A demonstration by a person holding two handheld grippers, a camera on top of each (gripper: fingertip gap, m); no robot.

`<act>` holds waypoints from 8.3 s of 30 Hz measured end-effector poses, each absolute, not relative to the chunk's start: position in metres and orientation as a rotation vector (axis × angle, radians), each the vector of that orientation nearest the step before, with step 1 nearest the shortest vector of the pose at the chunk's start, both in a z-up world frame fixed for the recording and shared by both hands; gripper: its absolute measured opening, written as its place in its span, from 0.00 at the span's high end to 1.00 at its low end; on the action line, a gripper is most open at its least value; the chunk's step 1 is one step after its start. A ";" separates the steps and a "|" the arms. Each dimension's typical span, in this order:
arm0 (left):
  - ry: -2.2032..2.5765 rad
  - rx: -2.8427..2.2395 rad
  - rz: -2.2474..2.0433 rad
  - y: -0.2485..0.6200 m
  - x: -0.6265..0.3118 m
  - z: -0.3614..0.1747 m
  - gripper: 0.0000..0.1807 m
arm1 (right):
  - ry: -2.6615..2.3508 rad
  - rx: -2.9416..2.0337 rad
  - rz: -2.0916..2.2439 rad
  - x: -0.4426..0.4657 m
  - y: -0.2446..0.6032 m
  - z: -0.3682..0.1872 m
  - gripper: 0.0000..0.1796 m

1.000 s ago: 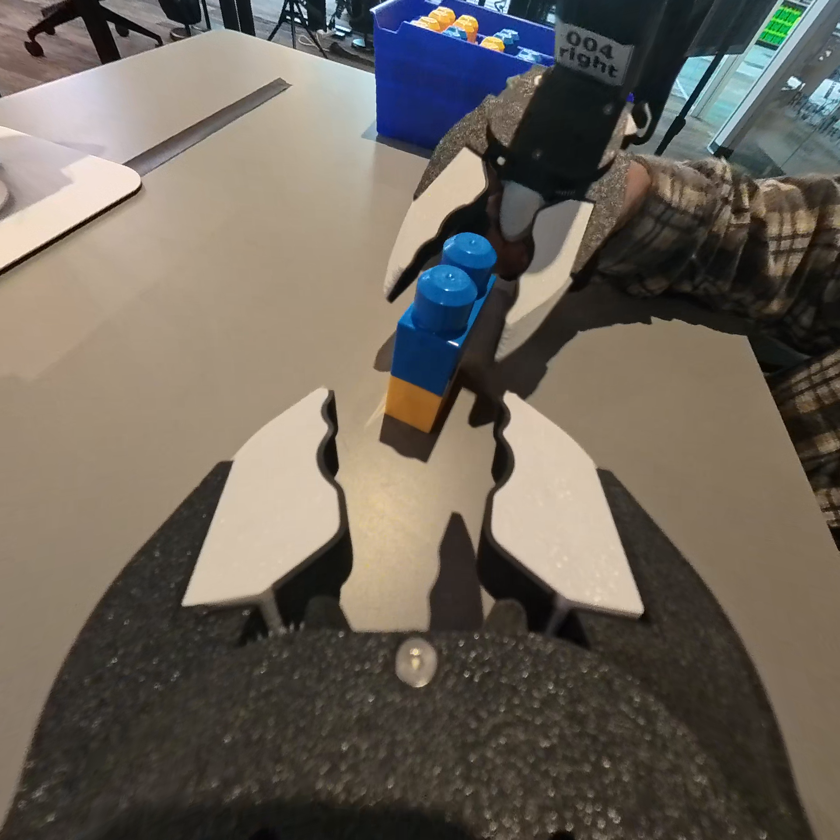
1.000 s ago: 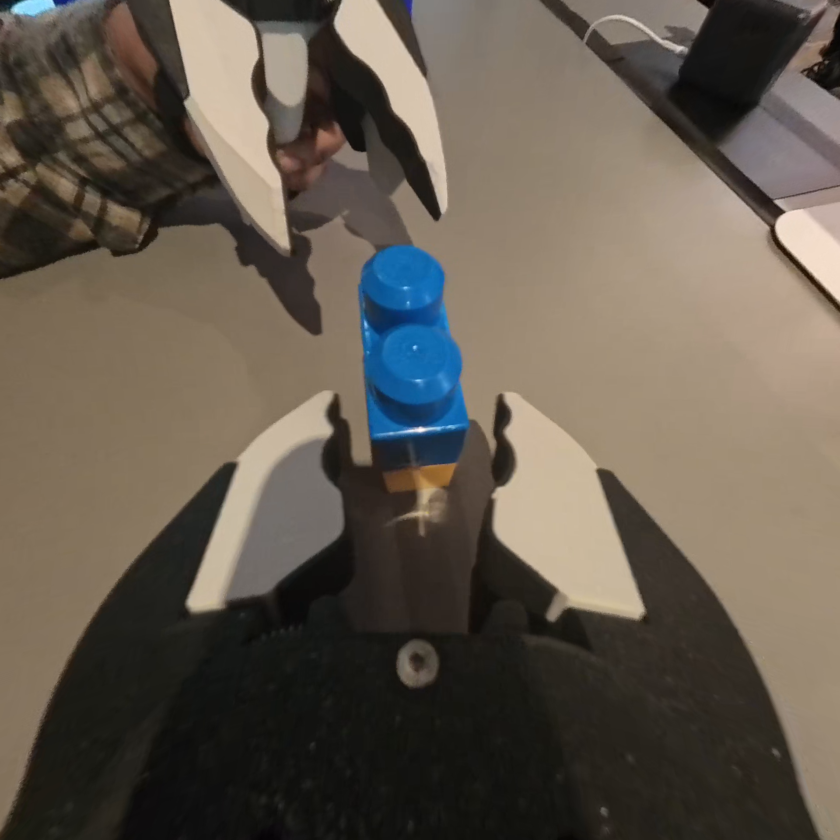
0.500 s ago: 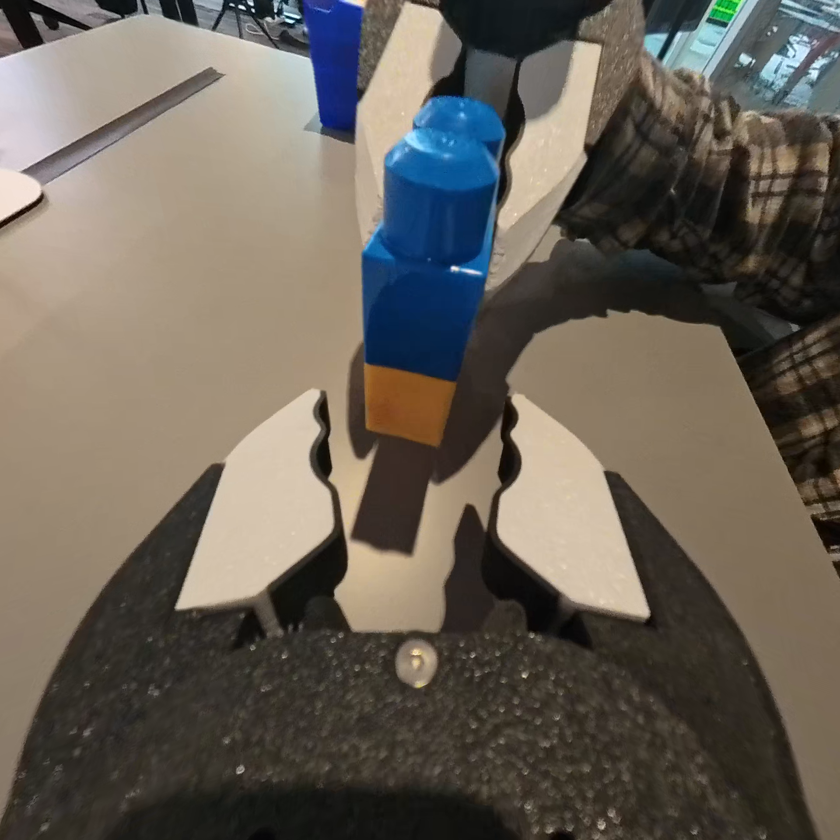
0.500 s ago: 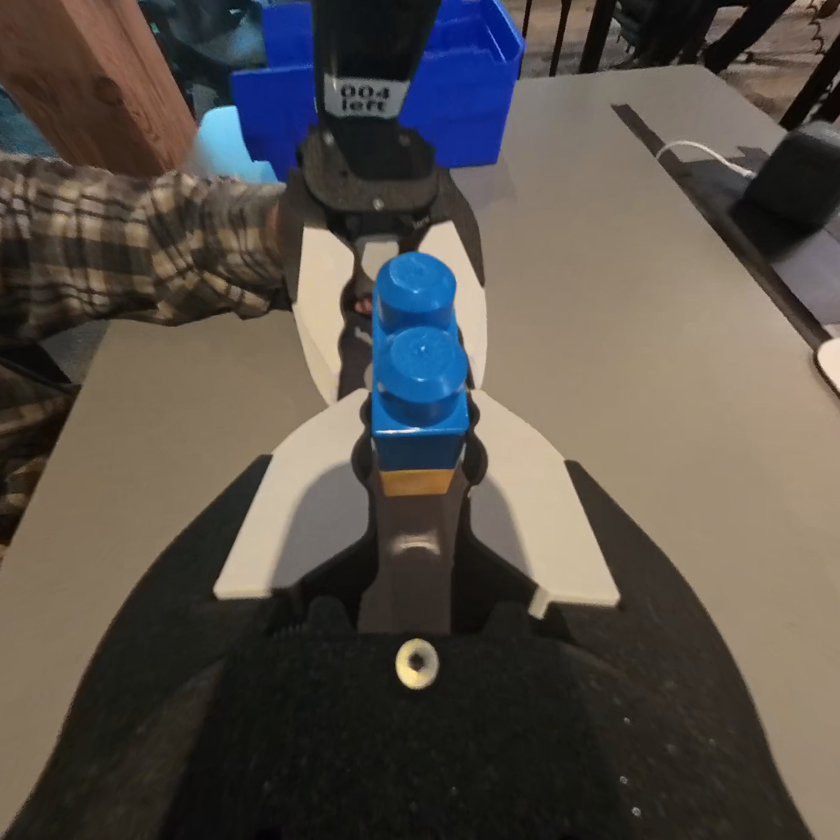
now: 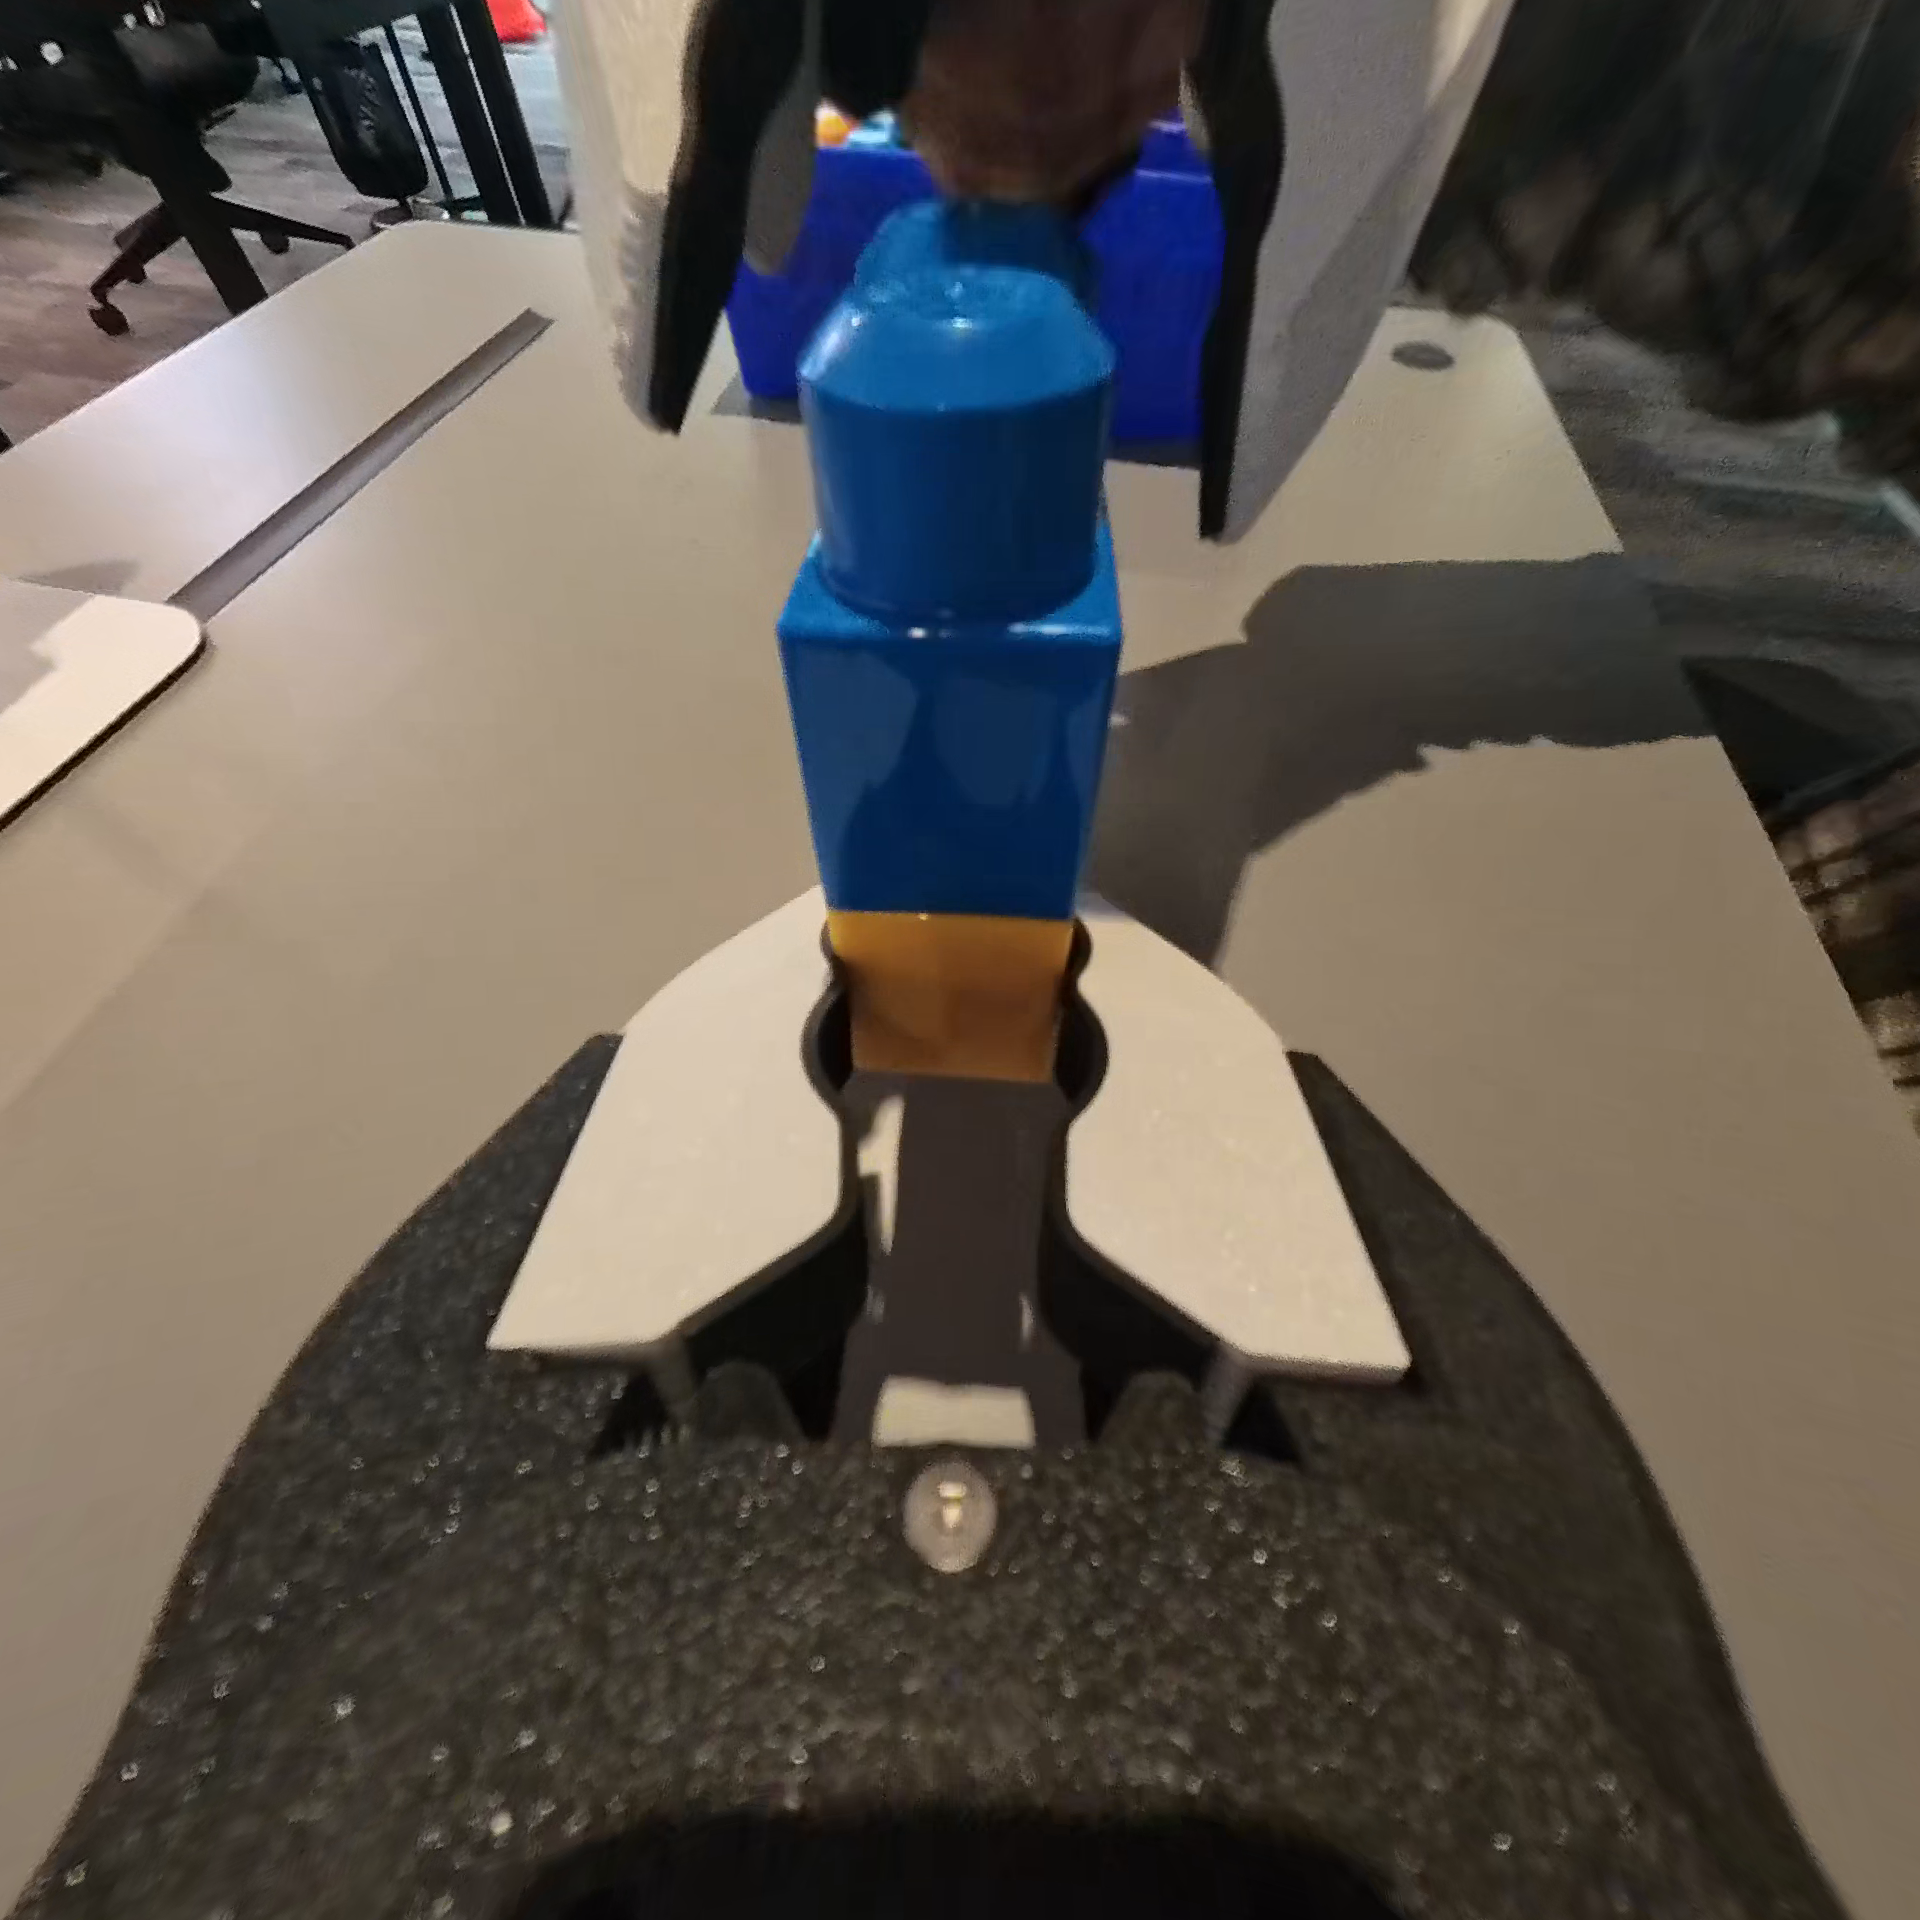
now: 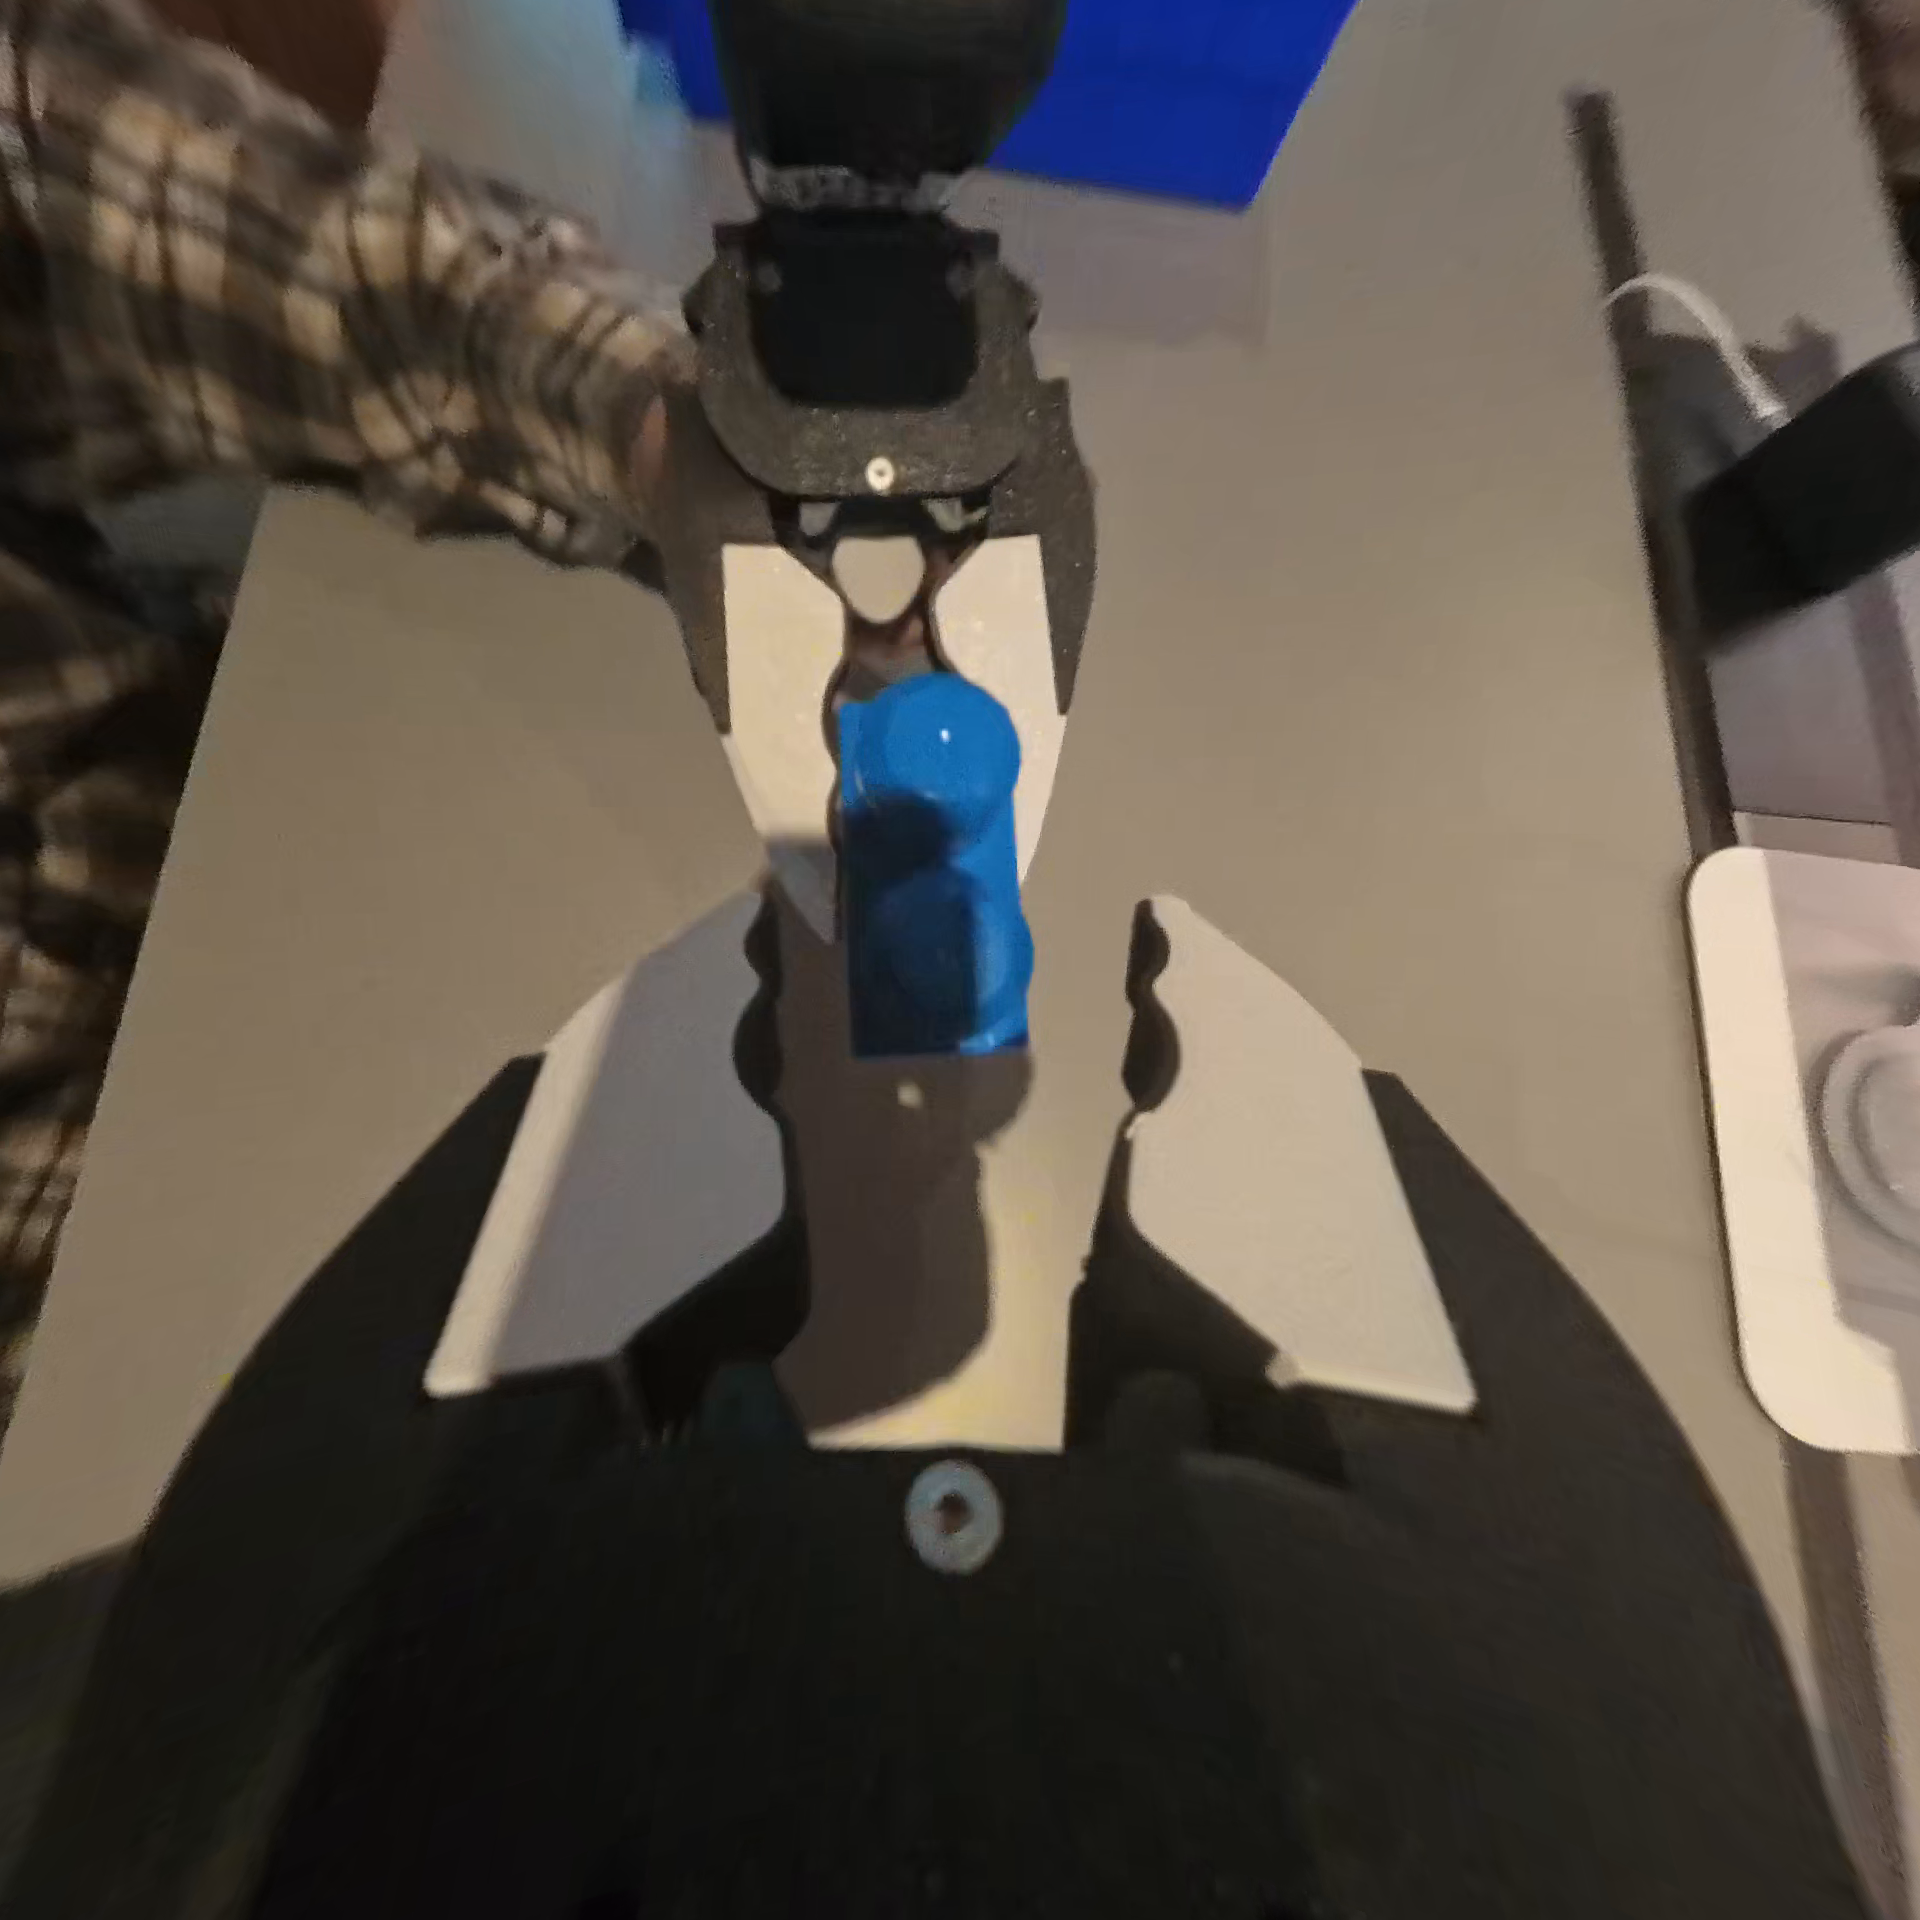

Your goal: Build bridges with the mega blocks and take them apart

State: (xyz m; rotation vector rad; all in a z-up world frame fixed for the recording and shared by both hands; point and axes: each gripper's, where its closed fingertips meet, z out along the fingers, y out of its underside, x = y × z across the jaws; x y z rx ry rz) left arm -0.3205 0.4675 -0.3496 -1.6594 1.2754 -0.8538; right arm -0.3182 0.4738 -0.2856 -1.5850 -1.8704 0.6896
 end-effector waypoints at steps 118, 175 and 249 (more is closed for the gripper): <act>0.567 -1.546 -0.954 0.300 -0.450 -0.237 0.70 | -0.275 -3.041 0.161 0.082 0.523 -0.385 0.97; 0.366 -1.448 -0.739 0.288 -0.539 -0.175 0.65 | -0.648 -2.781 0.986 -0.331 0.457 -0.351 0.73; 0.027 -2.559 -0.238 0.483 -0.668 -0.182 0.97 | -0.489 -1.850 0.890 -0.174 0.450 -0.189 0.56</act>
